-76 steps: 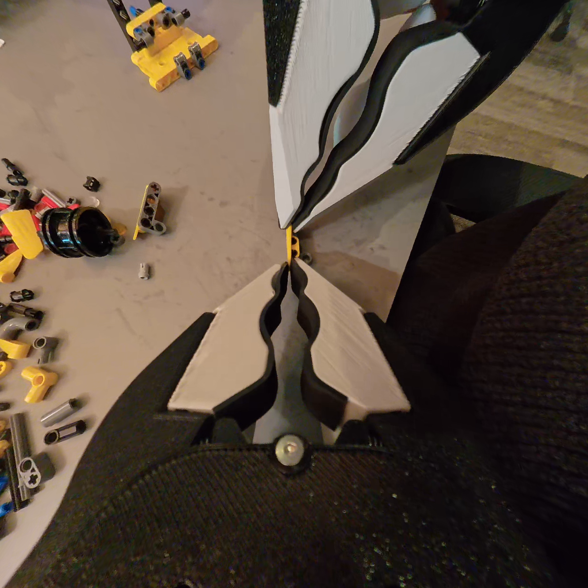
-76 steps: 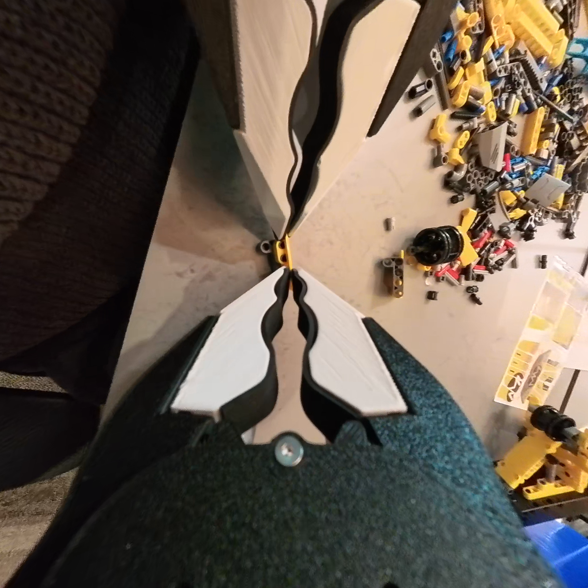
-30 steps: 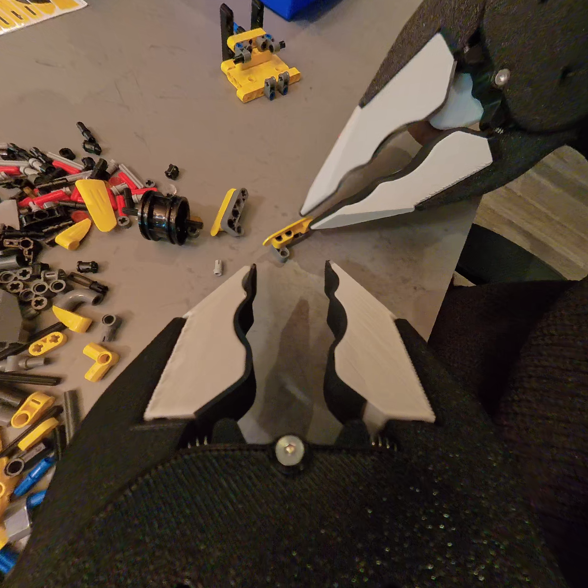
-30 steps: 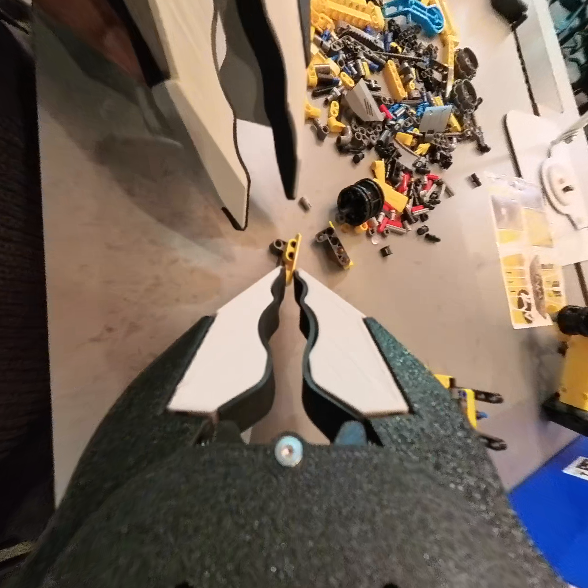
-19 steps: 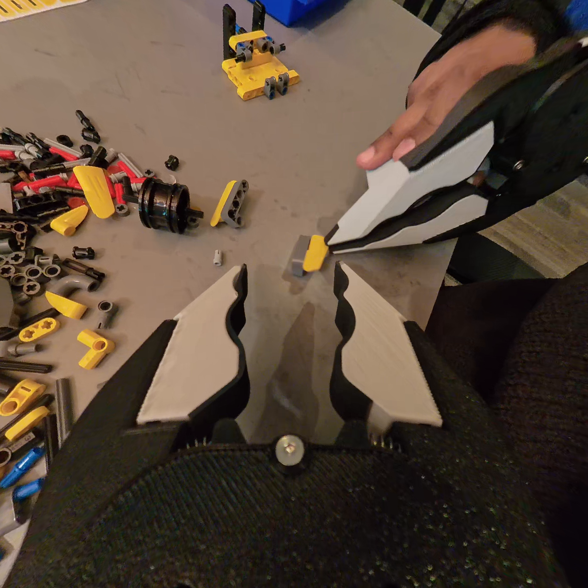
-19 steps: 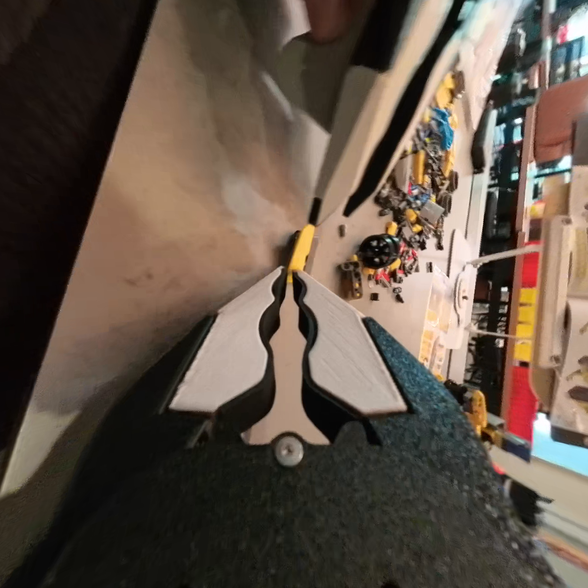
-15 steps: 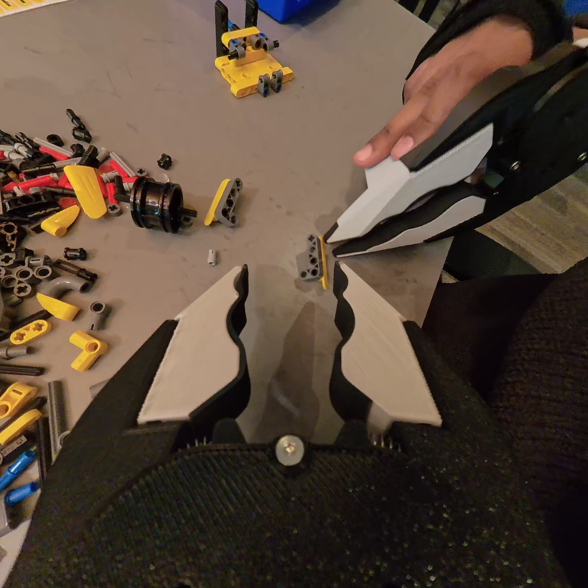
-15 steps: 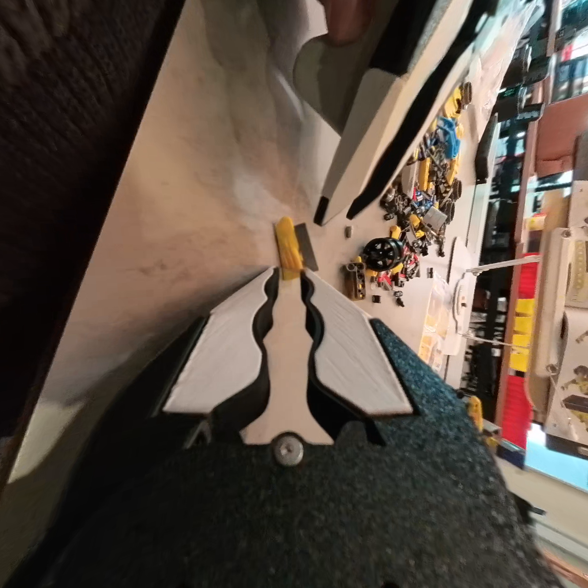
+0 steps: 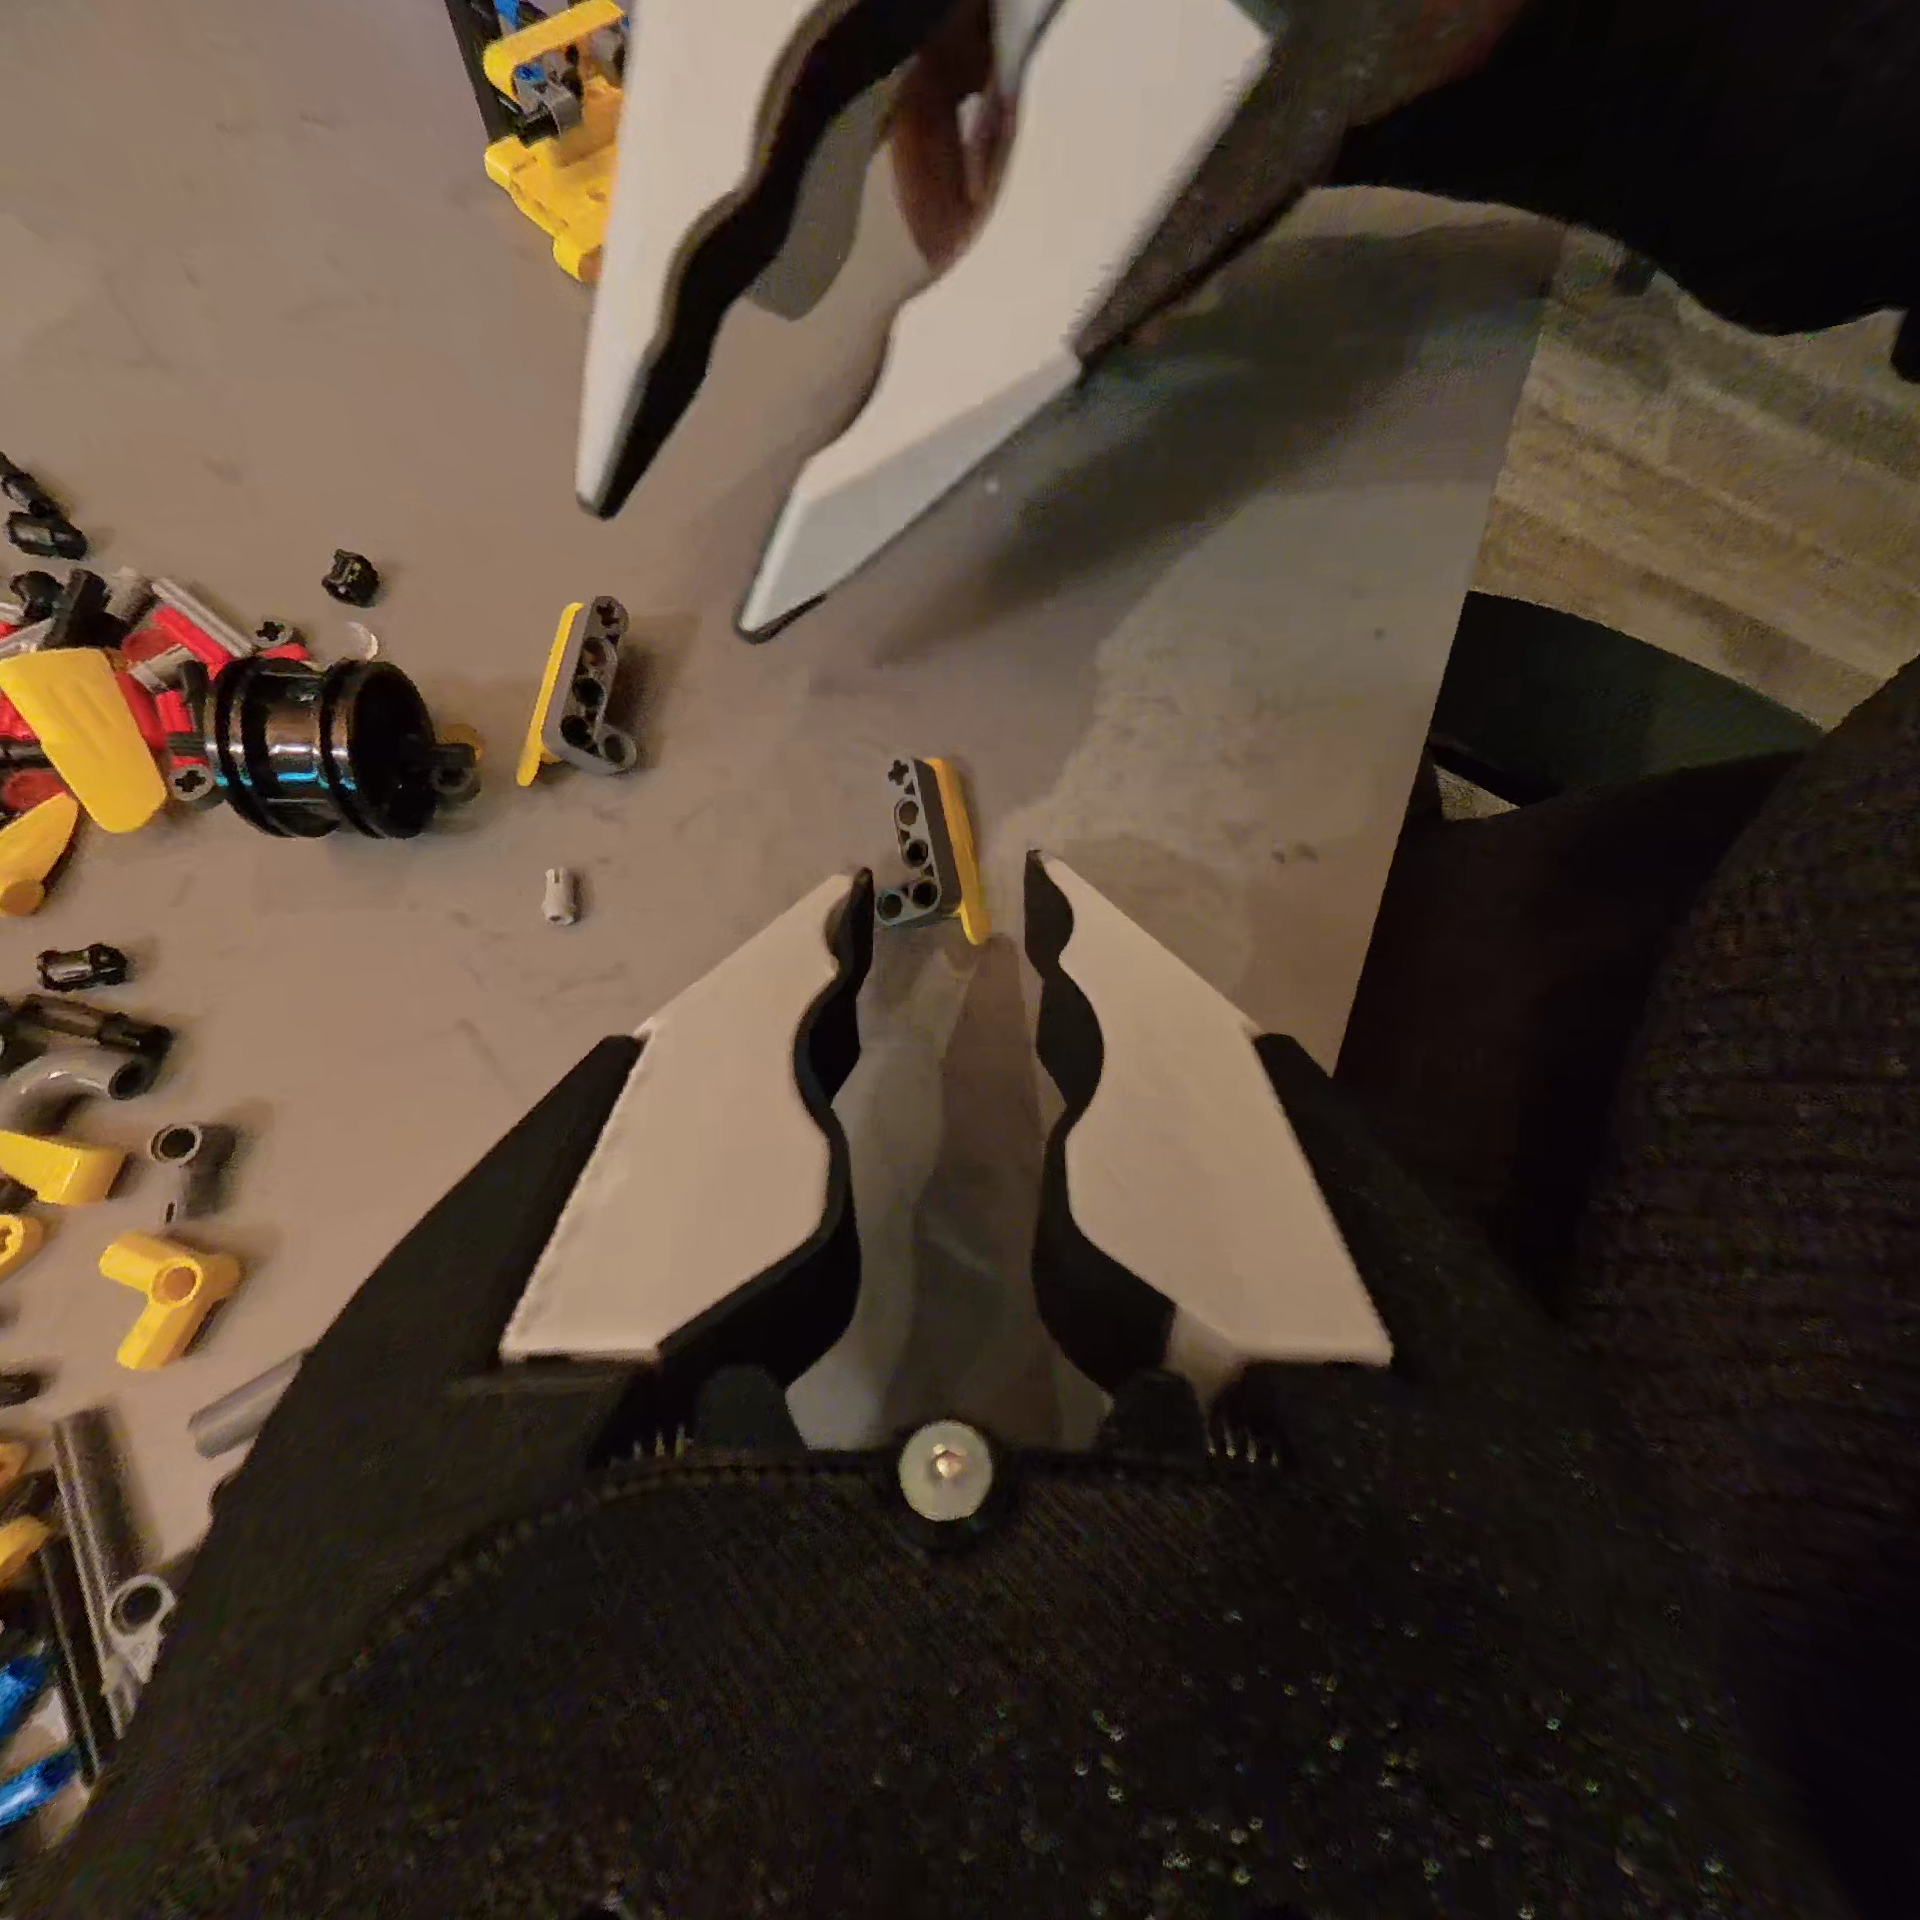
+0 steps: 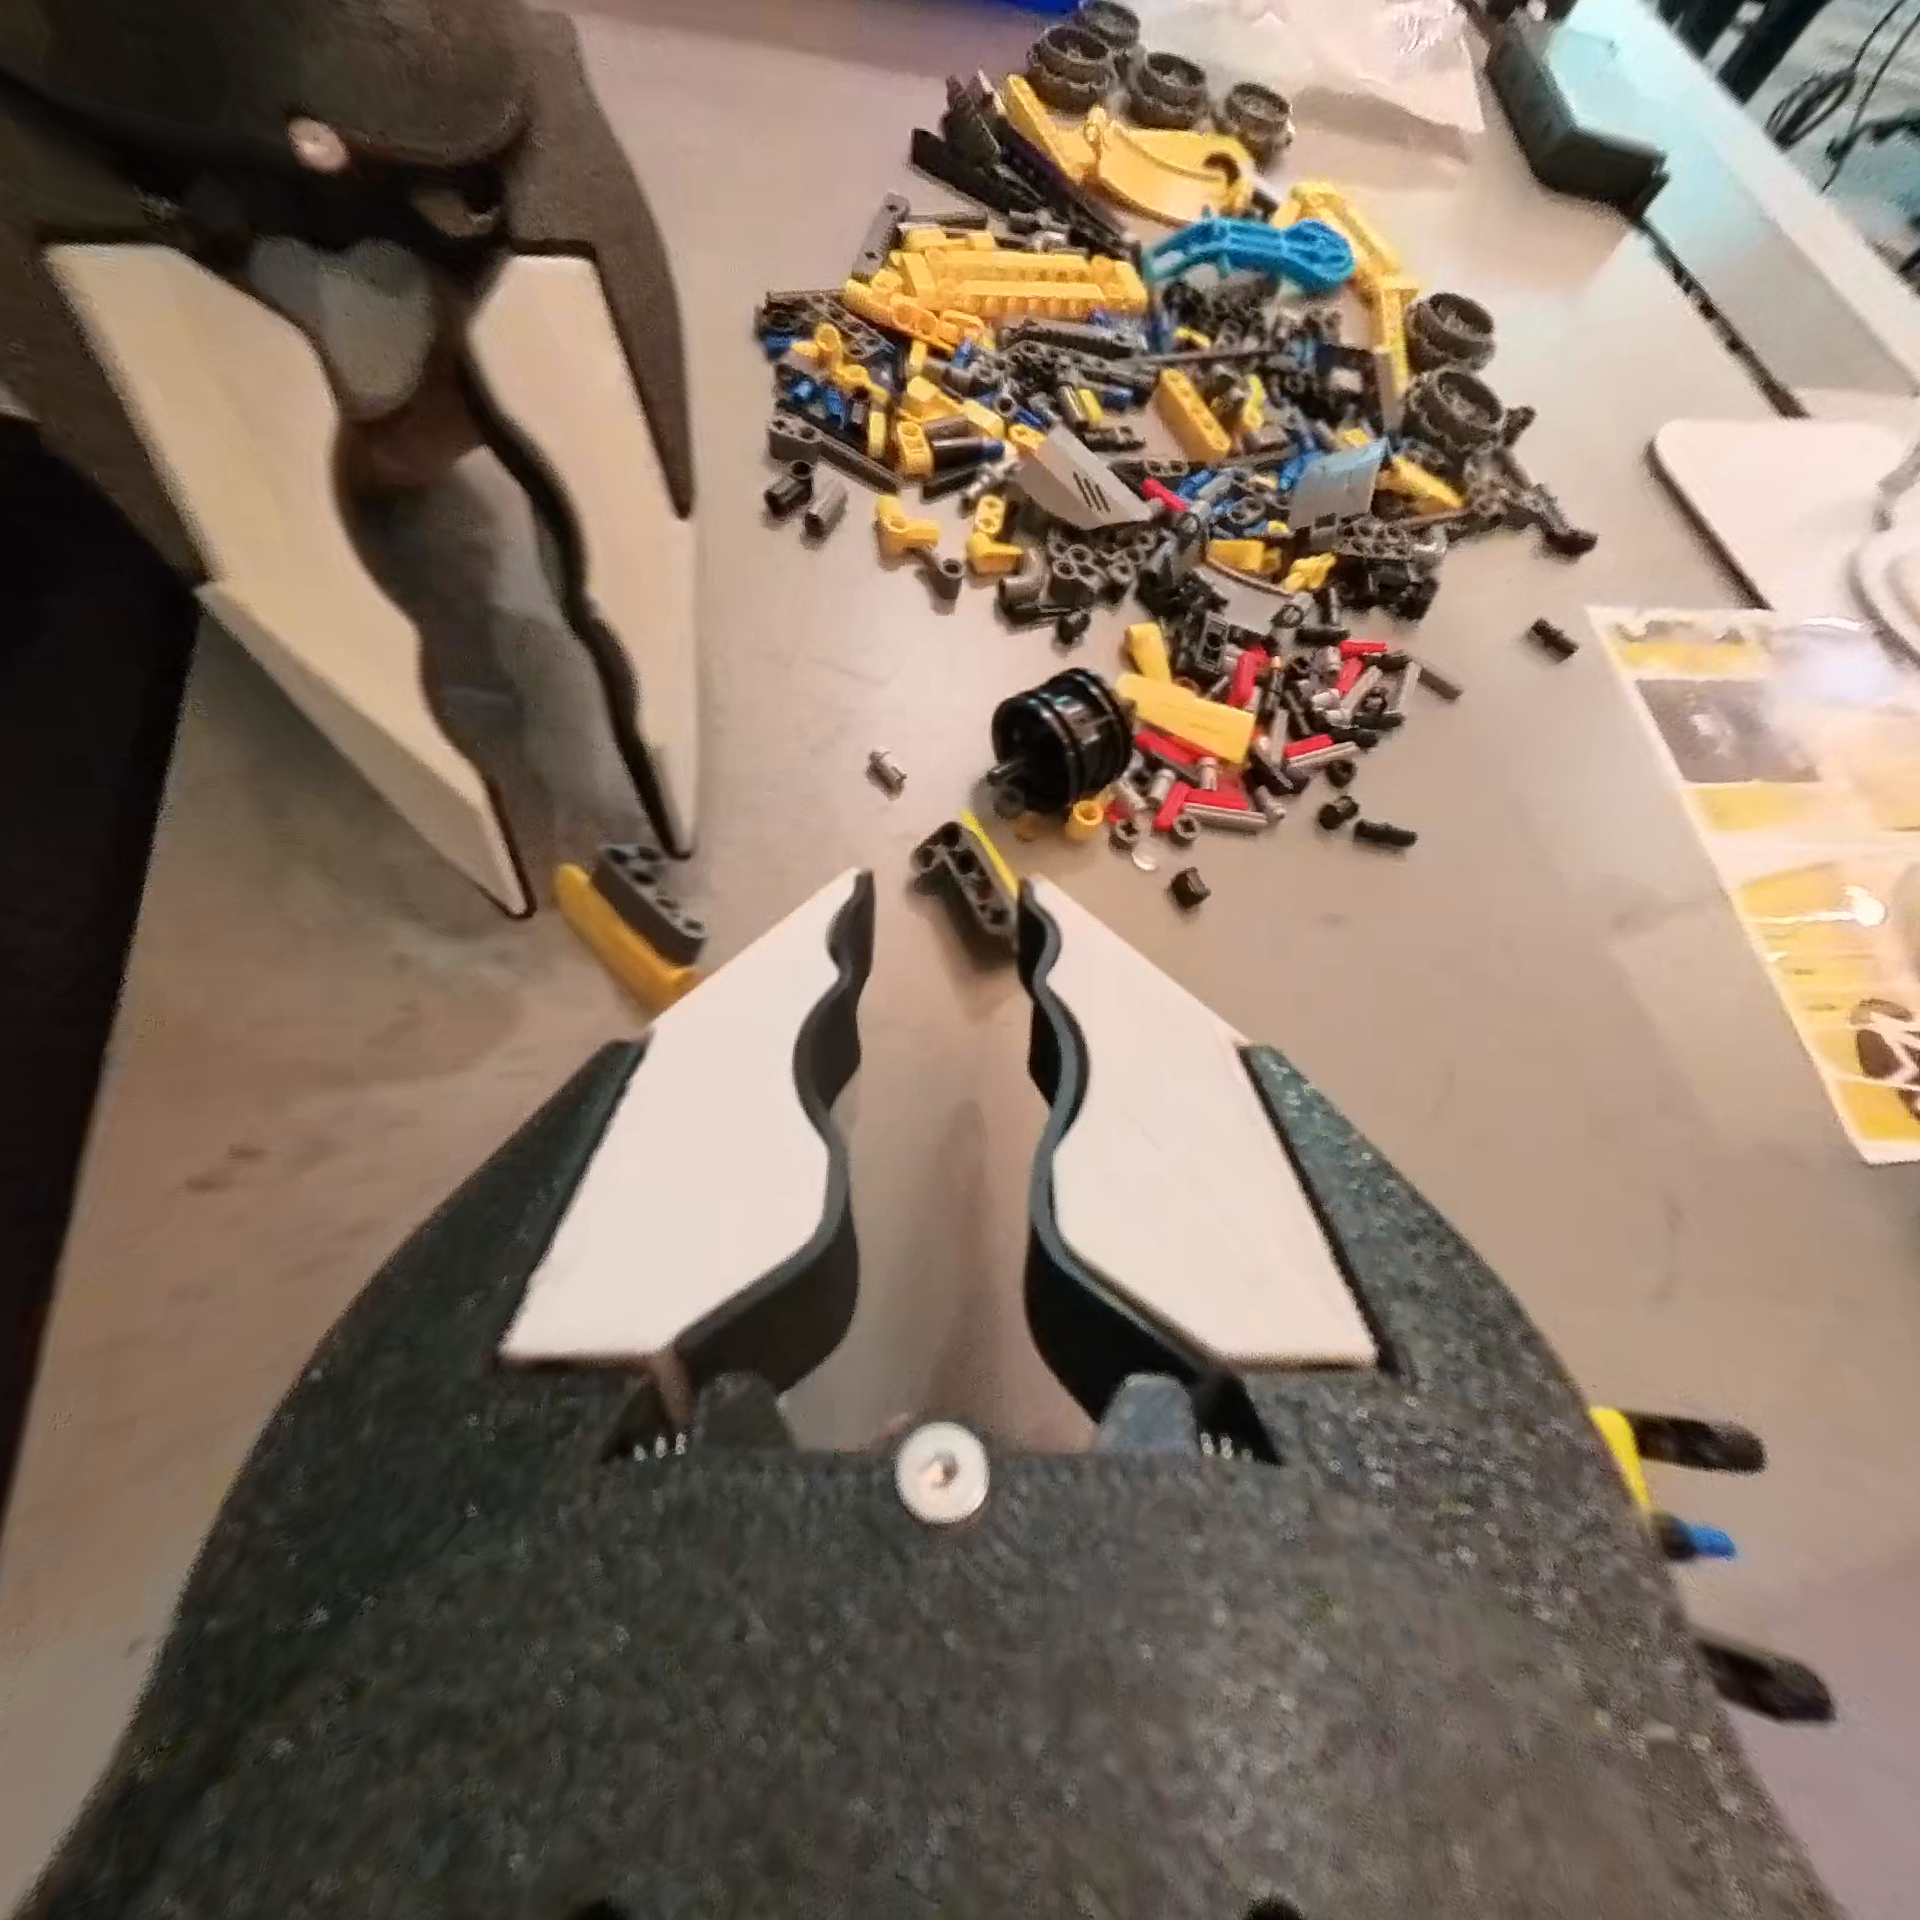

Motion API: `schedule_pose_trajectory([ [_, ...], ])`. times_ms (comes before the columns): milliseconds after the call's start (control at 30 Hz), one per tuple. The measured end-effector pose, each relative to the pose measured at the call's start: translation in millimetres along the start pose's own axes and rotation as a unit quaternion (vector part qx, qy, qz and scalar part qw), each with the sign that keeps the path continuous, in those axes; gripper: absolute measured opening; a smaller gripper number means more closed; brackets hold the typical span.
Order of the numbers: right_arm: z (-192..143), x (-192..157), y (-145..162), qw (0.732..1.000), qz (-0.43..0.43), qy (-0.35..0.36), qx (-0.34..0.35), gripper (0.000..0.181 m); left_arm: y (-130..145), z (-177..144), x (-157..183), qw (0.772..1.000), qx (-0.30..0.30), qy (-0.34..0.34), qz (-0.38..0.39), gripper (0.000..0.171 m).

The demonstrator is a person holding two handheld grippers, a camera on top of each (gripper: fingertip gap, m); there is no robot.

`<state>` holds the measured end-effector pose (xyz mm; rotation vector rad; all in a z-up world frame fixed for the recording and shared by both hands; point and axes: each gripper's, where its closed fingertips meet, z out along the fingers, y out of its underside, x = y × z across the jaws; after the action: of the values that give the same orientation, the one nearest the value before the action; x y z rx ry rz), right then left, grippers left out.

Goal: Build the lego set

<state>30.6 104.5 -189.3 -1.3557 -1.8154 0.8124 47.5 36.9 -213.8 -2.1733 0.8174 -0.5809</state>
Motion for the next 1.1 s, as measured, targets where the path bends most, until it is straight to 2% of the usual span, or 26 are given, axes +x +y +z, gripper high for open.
schedule_pose_trajectory([
  [133,17,12,11,0.999,0.012,-0.007,-0.033,0.033,1,4,-1,1.000,-0.013,0.009,0.004,0.014],
  [267,24,16,14,0.995,0.068,-0.044,-0.050,0.036,-1,6,-3,0.999,-0.021,0.033,0.005,0.014],
  [400,23,14,14,0.991,0.101,-0.080,-0.046,0.010,-2,6,-4,0.997,-0.025,0.070,-0.014,0.012],
  [500,21,8,14,0.994,0.068,-0.077,-0.046,0.007,-1,3,-2,0.991,-0.031,0.117,-0.049,0.009],
  [633,19,-13,16,0.994,0.009,-0.089,-0.054,0.010,0,1,-6,0.985,-0.033,0.147,-0.087,0.009],
  [767,15,-24,16,0.994,0.004,-0.098,-0.054,0.018,-2,0,-13,0.986,-0.031,0.138,-0.084,0.009],
  [933,7,-21,8,0.995,0.014,-0.093,-0.026,0.025,-5,-3,-12,0.988,-0.022,0.134,-0.077,0.012],
  [1100,-3,-44,-4,0.989,-0.005,-0.149,0.016,0.031,-4,-8,-12,0.989,-0.018,0.124,-0.076,0.014],
])
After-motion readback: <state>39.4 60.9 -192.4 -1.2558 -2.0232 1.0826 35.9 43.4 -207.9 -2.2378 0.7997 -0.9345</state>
